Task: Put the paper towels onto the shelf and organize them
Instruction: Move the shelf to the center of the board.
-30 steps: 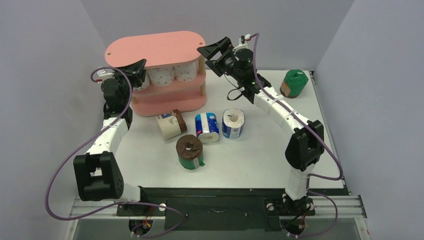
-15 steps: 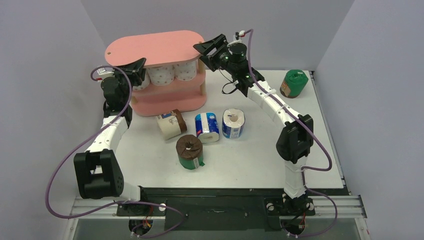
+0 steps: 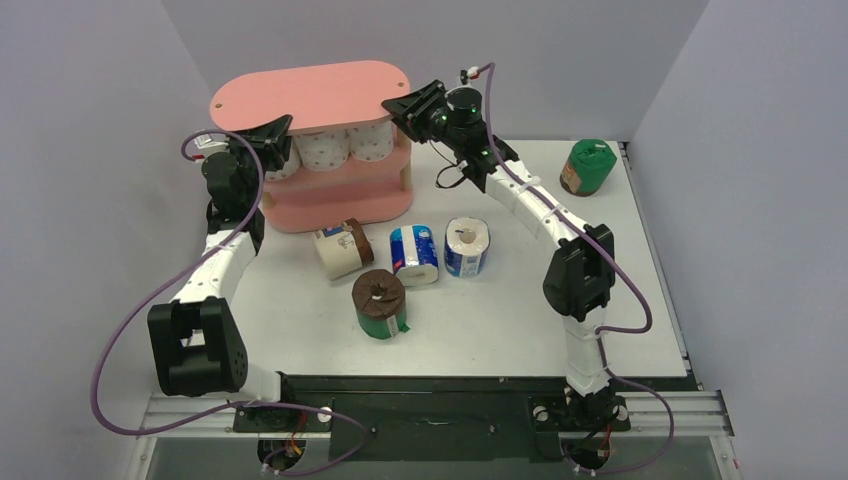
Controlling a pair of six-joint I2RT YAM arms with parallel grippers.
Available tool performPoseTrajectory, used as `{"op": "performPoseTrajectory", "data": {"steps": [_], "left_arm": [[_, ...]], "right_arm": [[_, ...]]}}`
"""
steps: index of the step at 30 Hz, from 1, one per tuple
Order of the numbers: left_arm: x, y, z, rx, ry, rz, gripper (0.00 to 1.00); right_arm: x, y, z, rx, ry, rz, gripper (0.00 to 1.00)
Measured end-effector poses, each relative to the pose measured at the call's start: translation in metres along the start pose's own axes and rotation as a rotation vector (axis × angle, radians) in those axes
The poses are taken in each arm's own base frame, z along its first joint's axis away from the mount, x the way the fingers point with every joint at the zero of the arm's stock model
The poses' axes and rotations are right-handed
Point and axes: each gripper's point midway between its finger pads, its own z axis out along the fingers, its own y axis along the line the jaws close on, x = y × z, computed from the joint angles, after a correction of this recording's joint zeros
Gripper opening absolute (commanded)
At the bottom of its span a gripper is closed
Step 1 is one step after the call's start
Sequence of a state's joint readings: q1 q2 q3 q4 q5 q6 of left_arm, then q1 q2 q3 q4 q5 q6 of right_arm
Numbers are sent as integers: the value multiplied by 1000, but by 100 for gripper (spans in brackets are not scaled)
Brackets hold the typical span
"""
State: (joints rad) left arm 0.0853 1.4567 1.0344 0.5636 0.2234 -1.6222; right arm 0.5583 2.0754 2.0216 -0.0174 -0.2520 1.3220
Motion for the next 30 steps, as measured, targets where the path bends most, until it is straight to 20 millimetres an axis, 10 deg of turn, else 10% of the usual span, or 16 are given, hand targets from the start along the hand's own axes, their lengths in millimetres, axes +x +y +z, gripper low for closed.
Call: {"op": "performPoseTrajectory", "data": {"steps": [7,20,30], "left_arm": [[0,0,2,0,3,0,0],[8,0,5,-22,31,-7,0],[55,1,11,-39,113,-20,0]], "right_arm": [[0,2,0,2,2,44,0],[-10,-2,-13,55,-3,16,0],[-35,-14,-57,166,-33,-2,0]]}}
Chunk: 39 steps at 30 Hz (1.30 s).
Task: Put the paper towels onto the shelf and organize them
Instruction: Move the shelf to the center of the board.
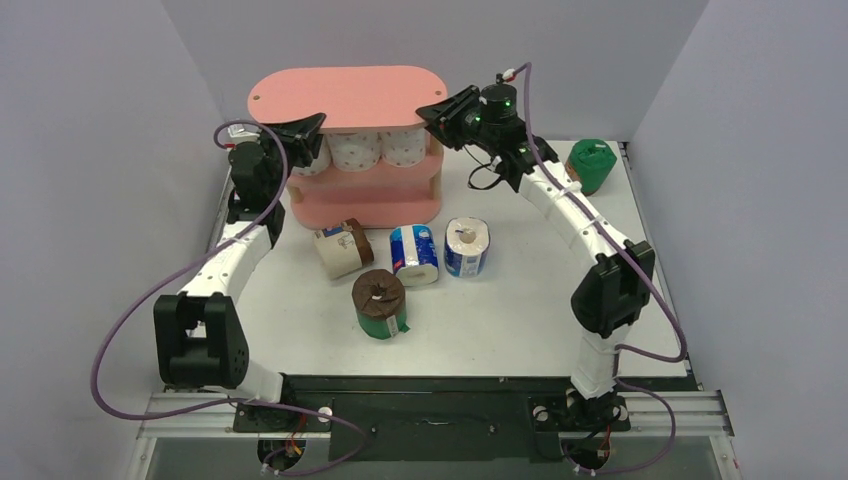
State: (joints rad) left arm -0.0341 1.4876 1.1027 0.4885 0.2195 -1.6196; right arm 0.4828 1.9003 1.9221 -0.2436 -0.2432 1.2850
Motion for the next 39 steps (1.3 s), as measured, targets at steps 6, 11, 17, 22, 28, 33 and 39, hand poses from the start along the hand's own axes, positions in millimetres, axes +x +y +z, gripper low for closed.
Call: {"op": "performPoseTrajectory", "data": {"steps": [6,11,17,22,28,33,39], "left_arm": [[33,1,5,-4,62,-5,0],[56,1,9,-5,97,-9,0],[71,2,10,-10,111,-13,0],[86,2,11,-15,128,-13,0],[108,3,19,-20,159,-13,0],[119,4,24,-16,173,-13,0],[125,5,28,-11,186,-14,0]], "right_arm": [[-16,-14,-31,51,-32,6,0],[-25,-22,-51,97,-49,9,0],[-34,-28,-66,143,-66,-5,0],[-43,-34,-78,172,-78,-13,0],[-61,-43,-89,197,-102,-14,0],[-72,-47,-94,202,-109,-19,0],[-77,-50,-99,219,-103,-13,0]]}}
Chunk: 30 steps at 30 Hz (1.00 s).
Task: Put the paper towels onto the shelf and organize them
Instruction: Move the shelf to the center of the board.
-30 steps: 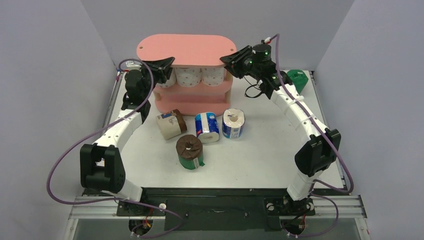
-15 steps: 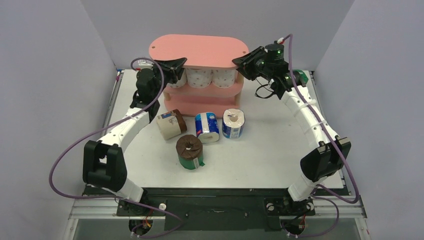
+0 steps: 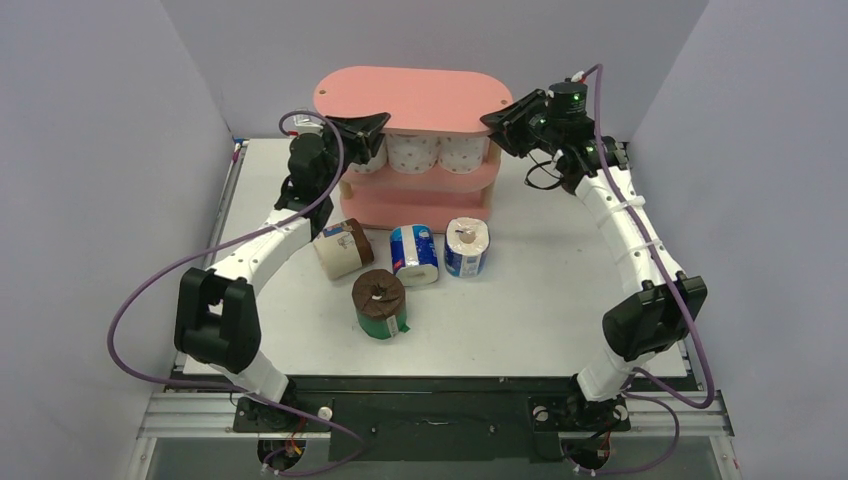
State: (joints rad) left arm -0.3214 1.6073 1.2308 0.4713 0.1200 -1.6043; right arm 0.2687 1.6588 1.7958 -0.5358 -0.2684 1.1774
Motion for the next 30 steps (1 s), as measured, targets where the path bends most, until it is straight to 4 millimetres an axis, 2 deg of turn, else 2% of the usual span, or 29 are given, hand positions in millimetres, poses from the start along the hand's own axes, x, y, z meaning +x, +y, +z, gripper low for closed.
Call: {"op": "performPoseTrajectory", "data": {"steps": [2,5,9,16,17,20,23,26,27,29,30], "left_arm": [[1,0,2,4,3,0,5],[2,0,2,6,4,0,20],[2,0,2,6,5,-1,34],[7,0,2,6,22,-7,51],[7,0,2,6,22,-7,52],[8,0,2,6,25,-6,67],[8,-1,1,7,27,-6,76],[9,-3,0,11,28,-4,86],[9,-5,-2,13,29,-3,93],[8,-9,-6,18,28,-1,99],[8,-11,-10,21,29,0,98]], "right_arm": [[-2,0,0,0,4,1,0],[-2,0,0,0,5,-3,0],[-2,0,0,1,7,-3,6],[-1,-1,-1,2,12,-2,28],[-1,0,-1,2,12,-2,34],[-1,0,-1,-2,12,-13,47],[-5,6,-3,-29,-4,-56,61],[-8,14,-11,-57,-20,-84,69],[-8,16,-15,-64,-23,-90,72],[-8,19,-21,-80,-30,-100,76],[-9,22,-25,-95,-35,-107,77]]}}
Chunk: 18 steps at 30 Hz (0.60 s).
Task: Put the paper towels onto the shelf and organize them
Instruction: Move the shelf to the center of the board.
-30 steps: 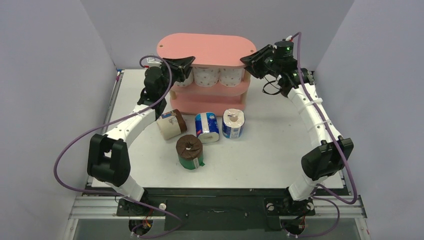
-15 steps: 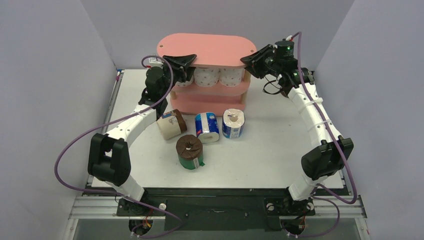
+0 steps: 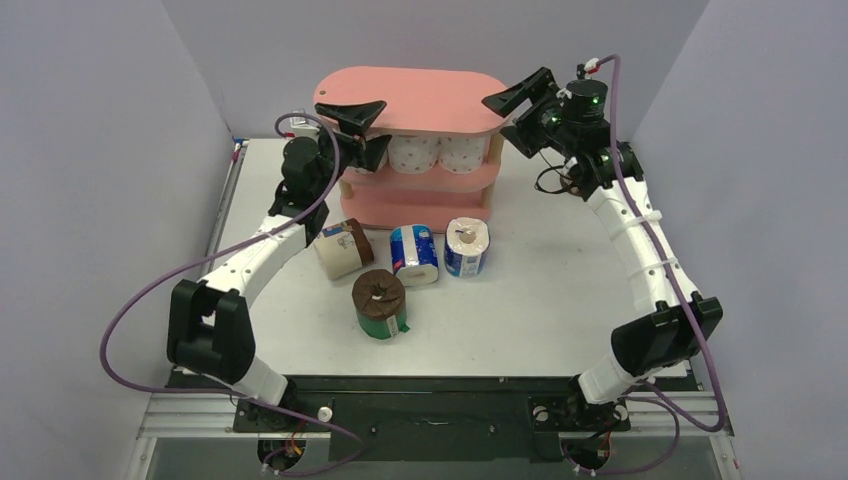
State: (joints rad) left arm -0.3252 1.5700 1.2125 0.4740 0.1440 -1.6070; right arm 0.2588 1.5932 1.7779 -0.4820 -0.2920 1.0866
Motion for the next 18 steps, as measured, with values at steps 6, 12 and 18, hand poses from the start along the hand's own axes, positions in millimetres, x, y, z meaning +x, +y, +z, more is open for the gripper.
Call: {"op": "performPoseTrajectory", "data": {"steps": [6,12,18], "left_arm": [[-12,-10,-42,-8,-33,25,96],[-3,-10,-106,-107,-45,176,96],[4,-20,-182,-190,-107,450,96]], "right_arm": [[3,20,-42,-104,-29,-44,80],[34,-11,-83,-105,-5,-118,80],[94,-78,-109,42,33,-314,73]]}}
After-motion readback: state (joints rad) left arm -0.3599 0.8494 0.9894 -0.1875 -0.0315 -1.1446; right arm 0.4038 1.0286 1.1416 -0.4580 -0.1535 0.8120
